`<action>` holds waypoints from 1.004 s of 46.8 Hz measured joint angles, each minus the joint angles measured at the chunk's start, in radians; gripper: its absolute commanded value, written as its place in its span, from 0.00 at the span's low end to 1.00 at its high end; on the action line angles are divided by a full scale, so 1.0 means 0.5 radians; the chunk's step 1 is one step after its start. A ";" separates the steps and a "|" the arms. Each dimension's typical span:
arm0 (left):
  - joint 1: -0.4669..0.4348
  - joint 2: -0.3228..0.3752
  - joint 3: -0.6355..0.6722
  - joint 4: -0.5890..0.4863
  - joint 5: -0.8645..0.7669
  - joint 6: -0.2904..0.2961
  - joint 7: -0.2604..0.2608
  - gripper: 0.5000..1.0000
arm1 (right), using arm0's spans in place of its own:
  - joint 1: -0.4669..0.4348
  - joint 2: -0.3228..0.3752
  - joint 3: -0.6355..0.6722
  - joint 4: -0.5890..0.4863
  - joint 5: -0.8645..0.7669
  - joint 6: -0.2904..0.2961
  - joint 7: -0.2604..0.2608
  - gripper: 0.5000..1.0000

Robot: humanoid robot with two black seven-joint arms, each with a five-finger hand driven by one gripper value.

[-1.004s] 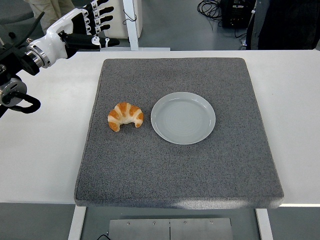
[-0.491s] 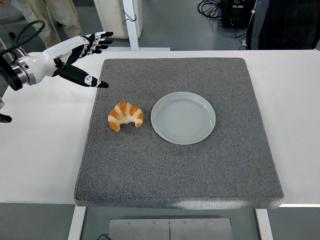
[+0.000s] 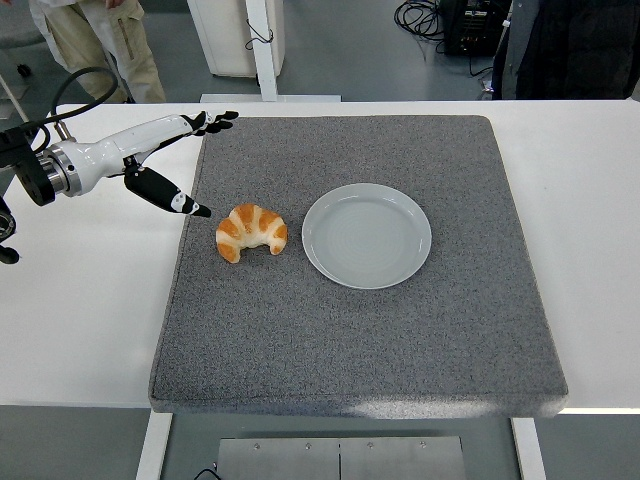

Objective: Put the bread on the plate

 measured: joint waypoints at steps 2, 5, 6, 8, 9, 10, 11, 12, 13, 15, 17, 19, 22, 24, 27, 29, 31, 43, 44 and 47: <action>0.012 -0.003 0.057 0.002 0.046 0.071 -0.005 1.00 | -0.001 0.000 0.000 0.000 0.000 0.000 0.000 1.00; 0.018 -0.007 0.140 0.003 0.084 0.135 -0.019 1.00 | -0.001 0.000 0.000 0.000 0.000 0.000 0.000 1.00; 0.017 -0.008 0.160 0.006 0.084 0.142 -0.021 1.00 | -0.001 0.000 0.000 0.000 0.000 0.000 0.000 1.00; 0.018 -0.008 0.193 0.008 0.079 0.147 -0.022 1.00 | -0.001 0.000 0.000 0.000 0.000 0.000 0.000 1.00; 0.019 -0.009 0.203 0.009 0.076 0.148 -0.022 1.00 | -0.001 0.000 0.000 0.000 0.000 0.000 0.000 1.00; 0.022 -0.014 0.213 0.010 0.073 0.149 -0.022 1.00 | 0.000 0.000 0.000 0.000 0.000 0.000 0.000 1.00; 0.024 -0.022 0.218 0.013 0.071 0.150 -0.022 1.00 | -0.001 0.000 0.000 0.000 0.000 0.000 0.000 1.00; 0.024 -0.035 0.222 0.016 0.069 0.151 -0.022 1.00 | -0.002 0.000 0.000 0.000 0.000 0.000 0.000 1.00; 0.027 -0.053 0.225 0.022 0.066 0.151 -0.020 1.00 | -0.002 0.000 0.000 0.000 0.000 0.000 0.000 1.00; 0.034 -0.094 0.234 0.042 0.064 0.152 -0.009 1.00 | -0.001 0.000 0.000 0.000 0.000 0.000 0.000 1.00; 0.044 -0.127 0.235 0.075 0.063 0.158 -0.006 1.00 | -0.001 0.000 0.000 0.000 0.000 0.000 0.000 1.00; 0.052 -0.148 0.236 0.099 0.063 0.163 -0.006 1.00 | -0.001 0.000 0.000 0.000 0.000 0.000 0.000 1.00; 0.055 -0.192 0.236 0.127 0.064 0.181 -0.006 1.00 | -0.001 0.000 0.000 0.000 0.000 0.000 0.000 1.00; 0.057 -0.219 0.236 0.140 0.067 0.194 -0.006 1.00 | -0.001 0.000 0.000 0.000 0.000 0.000 0.000 1.00; 0.060 -0.258 0.238 0.166 0.075 0.215 -0.007 1.00 | -0.001 0.000 0.000 0.000 0.000 0.000 0.000 1.00; 0.071 -0.281 0.238 0.197 0.087 0.233 -0.007 1.00 | -0.001 0.000 0.000 0.000 0.000 0.000 0.000 1.00; 0.082 -0.304 0.238 0.224 0.096 0.248 -0.007 1.00 | 0.000 0.000 0.000 0.000 0.000 0.000 0.000 1.00; 0.088 -0.405 0.244 0.302 0.102 0.291 -0.008 1.00 | -0.001 0.000 0.000 0.000 0.000 0.000 0.000 1.00; 0.088 -0.412 0.250 0.309 0.102 0.292 -0.008 1.00 | 0.000 0.000 0.000 0.000 0.000 0.000 0.000 1.00; 0.084 -0.435 0.268 0.318 0.102 0.296 -0.007 1.00 | 0.000 0.000 0.000 0.000 0.000 0.000 0.000 1.00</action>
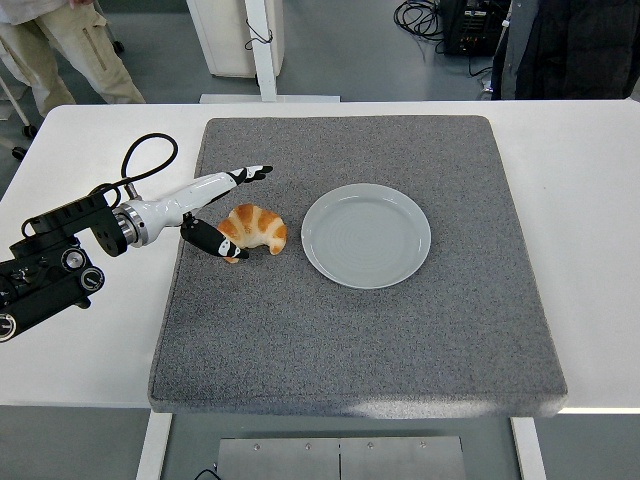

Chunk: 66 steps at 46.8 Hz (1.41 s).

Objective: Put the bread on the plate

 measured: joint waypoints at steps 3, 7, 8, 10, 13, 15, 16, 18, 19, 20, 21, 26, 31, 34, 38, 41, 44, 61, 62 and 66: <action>-0.007 -0.013 0.010 0.007 0.000 0.026 -0.001 1.00 | -0.001 0.000 0.000 0.000 0.000 0.000 0.000 1.00; -0.007 -0.025 0.030 0.035 0.003 0.052 -0.002 1.00 | -0.001 0.000 0.000 0.000 0.000 0.000 0.000 1.00; -0.008 -0.034 0.037 0.047 0.003 0.060 -0.002 1.00 | -0.002 0.000 0.000 0.000 0.000 0.000 0.000 1.00; -0.015 -0.066 0.056 0.070 0.003 0.081 -0.003 1.00 | 0.000 0.000 0.000 0.000 0.000 0.000 0.000 1.00; -0.024 -0.090 0.086 0.091 0.004 0.101 -0.004 1.00 | 0.000 0.000 0.000 0.000 0.000 0.000 0.000 1.00; -0.027 -0.098 0.099 0.097 0.005 0.110 -0.005 1.00 | -0.001 0.000 0.000 0.000 0.000 0.000 0.000 1.00; -0.029 -0.101 0.102 0.099 0.006 0.113 -0.005 1.00 | -0.001 0.000 0.000 0.000 0.000 0.000 0.000 1.00; -0.029 -0.108 0.109 0.108 0.006 0.116 -0.006 1.00 | -0.002 0.000 0.000 0.000 0.000 0.000 0.000 1.00; -0.029 -0.109 0.112 0.111 0.006 0.119 -0.006 1.00 | -0.001 0.000 0.000 0.000 0.000 0.000 0.000 1.00; -0.029 -0.111 0.113 0.116 0.006 0.124 -0.006 0.99 | 0.000 0.000 0.000 0.000 0.000 0.000 0.000 1.00; -0.028 -0.118 0.114 0.124 0.005 0.130 -0.006 0.99 | 0.000 0.000 0.000 0.000 0.000 0.000 0.000 1.00; -0.027 -0.134 0.115 0.155 0.004 0.148 -0.009 0.97 | -0.001 0.000 0.000 0.000 0.000 0.000 0.000 1.00; -0.027 -0.137 0.115 0.157 0.004 0.150 -0.010 0.92 | 0.000 0.000 0.000 0.000 0.000 0.000 0.000 1.00; -0.030 -0.135 0.115 0.157 0.004 0.154 -0.011 0.83 | 0.000 0.000 0.000 0.000 0.000 0.000 0.000 1.00; -0.034 -0.133 0.115 0.157 0.004 0.161 -0.014 0.72 | 0.000 0.000 0.000 0.000 0.000 0.000 0.000 1.00; -0.035 -0.132 0.115 0.159 0.004 0.170 -0.015 0.58 | 0.000 0.000 0.000 0.000 0.000 0.000 0.000 1.00; -0.035 -0.132 0.115 0.160 0.004 0.174 -0.015 0.51 | 0.000 0.000 0.000 0.000 0.000 0.000 0.000 1.00; -0.029 -0.135 0.117 0.166 0.004 0.175 -0.015 0.40 | 0.000 0.000 0.000 0.000 0.000 0.000 0.000 1.00; -0.029 -0.135 0.117 0.166 0.004 0.175 -0.015 0.39 | 0.000 0.000 0.000 0.000 0.000 0.000 0.000 1.00; -0.028 -0.137 0.118 0.164 0.006 0.175 -0.015 0.23 | 0.000 0.000 0.000 0.000 0.000 0.000 0.000 1.00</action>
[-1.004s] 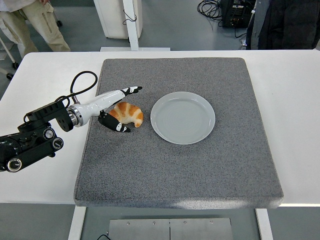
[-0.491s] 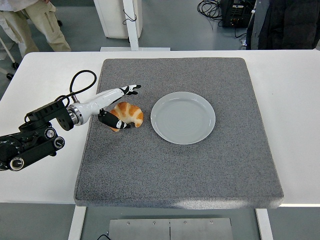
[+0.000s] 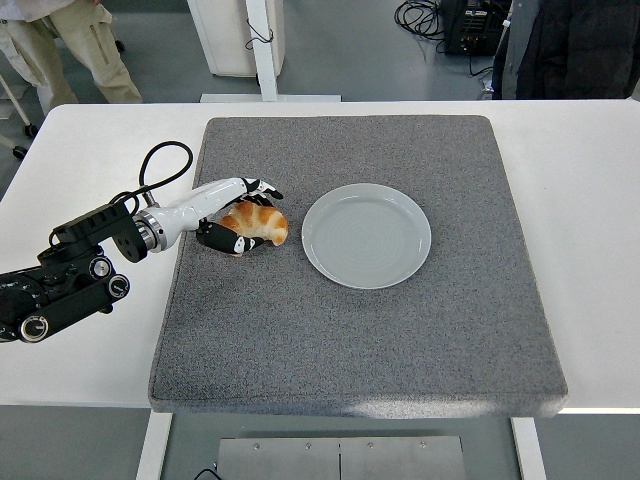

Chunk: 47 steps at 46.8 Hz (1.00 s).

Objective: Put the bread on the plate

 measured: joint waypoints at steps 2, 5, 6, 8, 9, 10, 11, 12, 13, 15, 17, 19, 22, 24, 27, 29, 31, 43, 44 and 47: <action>0.003 0.000 0.000 0.000 0.000 0.000 0.000 0.14 | 0.000 0.000 0.000 0.000 0.000 0.000 0.000 1.00; 0.007 -0.001 0.000 -0.001 0.002 0.000 -0.001 0.00 | 0.000 0.000 0.000 0.000 0.000 0.000 0.000 1.00; 0.009 -0.001 0.000 -0.001 0.002 0.000 -0.002 0.00 | 0.000 0.000 0.000 0.000 0.000 0.000 0.000 1.00; 0.013 -0.001 0.000 -0.001 0.002 0.000 -0.004 0.00 | 0.000 0.000 0.000 0.000 0.000 0.000 0.000 1.00; 0.013 -0.001 0.000 -0.001 0.002 0.000 -0.004 0.00 | 0.000 0.000 0.000 0.000 0.000 0.000 0.000 1.00; 0.015 -0.001 0.000 -0.001 0.002 0.001 -0.005 0.00 | 0.000 0.000 0.000 0.000 0.000 0.000 0.000 1.00; 0.016 -0.001 0.000 -0.001 0.002 0.001 -0.009 0.00 | -0.001 0.000 0.000 0.000 0.000 0.000 0.000 1.00; 0.018 -0.001 0.000 -0.001 0.002 0.001 -0.014 0.00 | -0.001 0.000 0.000 0.000 0.000 0.000 0.000 1.00; 0.021 -0.001 0.000 -0.001 0.002 0.001 -0.020 0.00 | -0.001 0.000 0.000 0.000 0.000 0.000 0.000 1.00; 0.022 -0.001 0.000 -0.001 0.002 0.000 -0.035 0.00 | -0.001 0.000 0.000 0.000 0.000 0.000 0.000 1.00; 0.018 -0.001 0.000 -0.001 0.001 -0.003 -0.055 0.00 | 0.000 0.000 0.000 0.000 0.000 0.000 0.000 1.00; 0.007 -0.001 0.000 -0.004 -0.001 -0.006 -0.066 0.00 | -0.001 0.000 0.000 0.000 0.000 0.000 0.000 1.00; -0.010 0.006 0.000 -0.005 -0.002 -0.009 -0.072 0.00 | -0.001 0.000 0.000 0.000 0.000 0.000 0.000 1.00; -0.028 0.018 0.000 -0.005 -0.002 -0.012 -0.073 0.00 | 0.000 0.000 0.000 0.000 0.000 0.000 0.000 1.00; -0.089 0.031 -0.001 -0.004 -0.016 -0.017 -0.076 0.00 | -0.001 0.000 0.000 0.000 0.000 0.000 0.000 1.00; -0.122 0.040 -0.001 -0.004 -0.026 -0.022 -0.077 0.00 | -0.001 0.000 0.000 0.000 0.000 0.000 0.000 1.00; -0.154 0.058 -0.002 -0.004 -0.033 -0.030 -0.077 0.00 | 0.000 0.000 0.000 0.000 0.000 0.000 0.000 1.00; -0.426 0.190 -0.021 -0.027 -0.085 -0.199 -0.086 0.00 | 0.000 0.000 0.000 0.000 0.000 0.000 0.000 1.00; -0.447 0.198 -0.021 -0.027 -0.099 -0.210 -0.086 0.00 | -0.001 0.000 0.000 0.000 0.000 0.000 0.000 1.00; -0.515 0.215 -0.021 -0.032 -0.130 -0.252 -0.086 0.00 | -0.001 0.000 0.000 0.000 0.000 0.000 0.000 1.00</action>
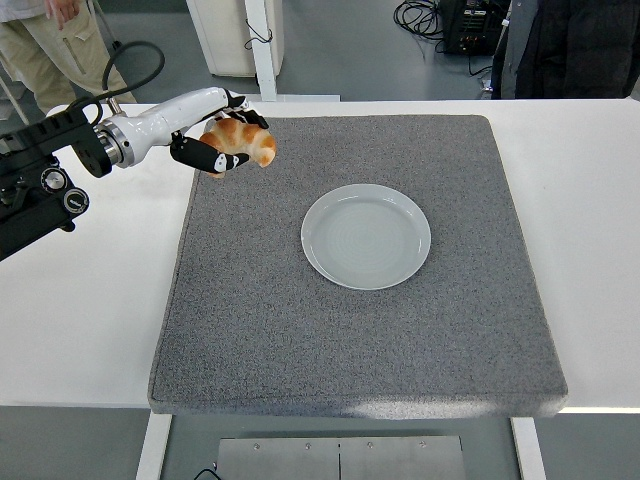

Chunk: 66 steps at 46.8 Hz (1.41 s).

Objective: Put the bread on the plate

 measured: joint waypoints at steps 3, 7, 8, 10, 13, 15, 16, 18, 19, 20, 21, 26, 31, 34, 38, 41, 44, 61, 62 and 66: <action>-0.062 0.021 0.001 -0.007 -0.014 -0.042 0.000 0.00 | 0.001 0.000 0.000 0.000 0.000 0.000 0.000 1.00; -0.138 0.054 0.002 -0.019 -0.017 -0.101 0.000 0.00 | 0.000 0.000 0.000 0.000 0.000 0.000 0.000 1.00; -0.160 0.058 0.002 -0.019 -0.017 -0.120 0.000 0.00 | 0.000 0.000 0.000 0.000 0.000 0.000 0.000 1.00; -0.189 0.063 0.002 -0.019 -0.017 -0.144 -0.001 0.00 | 0.000 0.000 0.000 0.000 0.000 0.000 0.000 1.00; -0.241 0.064 0.002 -0.020 -0.016 -0.181 -0.002 0.00 | -0.001 0.000 0.000 0.000 0.000 0.000 0.000 1.00; -0.277 0.064 0.003 -0.021 -0.016 -0.199 -0.003 0.00 | 0.000 0.000 0.000 0.000 0.000 0.000 0.000 1.00; -0.292 0.064 0.004 -0.022 -0.015 -0.205 -0.003 0.00 | 0.001 0.000 0.000 0.000 0.000 0.000 0.000 1.00; -0.327 0.062 0.007 -0.022 -0.015 -0.224 -0.003 0.00 | 0.000 0.000 0.000 0.000 0.000 0.000 0.000 1.00; -0.353 0.062 0.007 -0.022 -0.015 -0.239 -0.003 0.00 | 0.000 0.000 0.000 0.000 0.000 0.000 0.000 1.00; -0.374 0.061 0.009 -0.022 -0.016 -0.253 -0.003 0.00 | 0.001 0.000 0.000 0.000 0.000 0.000 0.000 1.00; -0.394 0.060 0.010 -0.022 -0.016 -0.268 -0.003 0.00 | 0.001 0.000 0.000 0.000 0.000 0.000 0.000 1.00; -0.478 0.042 0.012 -0.022 -0.016 -0.320 -0.003 0.00 | 0.001 0.000 0.000 0.000 0.000 0.000 0.000 1.00; -0.531 0.025 0.014 -0.022 -0.016 -0.334 -0.003 0.00 | 0.000 0.000 0.000 0.000 0.000 0.000 0.000 1.00; -0.547 -0.013 0.017 -0.021 -0.011 -0.334 -0.003 0.00 | 0.001 0.000 0.000 0.000 0.000 0.000 0.000 1.00; -0.579 -0.077 0.025 -0.020 0.014 -0.348 0.001 0.00 | 0.000 0.000 0.000 0.000 0.000 0.000 0.000 1.00; -0.617 -0.124 0.078 -0.019 0.019 -0.353 0.005 0.00 | 0.001 0.000 0.000 0.000 0.000 0.000 0.000 1.00; -0.678 -0.181 0.139 -0.015 0.019 -0.353 0.009 0.00 | 0.001 0.000 0.000 0.000 0.000 0.000 0.000 1.00; -0.735 -0.510 0.232 0.117 0.020 -0.337 0.023 0.00 | 0.001 0.000 0.000 0.000 0.000 0.000 0.000 1.00; -0.736 -0.534 0.242 0.135 0.020 -0.337 0.022 0.00 | 0.000 0.000 0.000 0.000 0.000 0.000 0.000 1.00; -0.739 -0.602 0.266 0.159 0.022 -0.337 0.020 0.00 | 0.000 0.000 0.000 0.000 0.000 0.000 0.000 1.00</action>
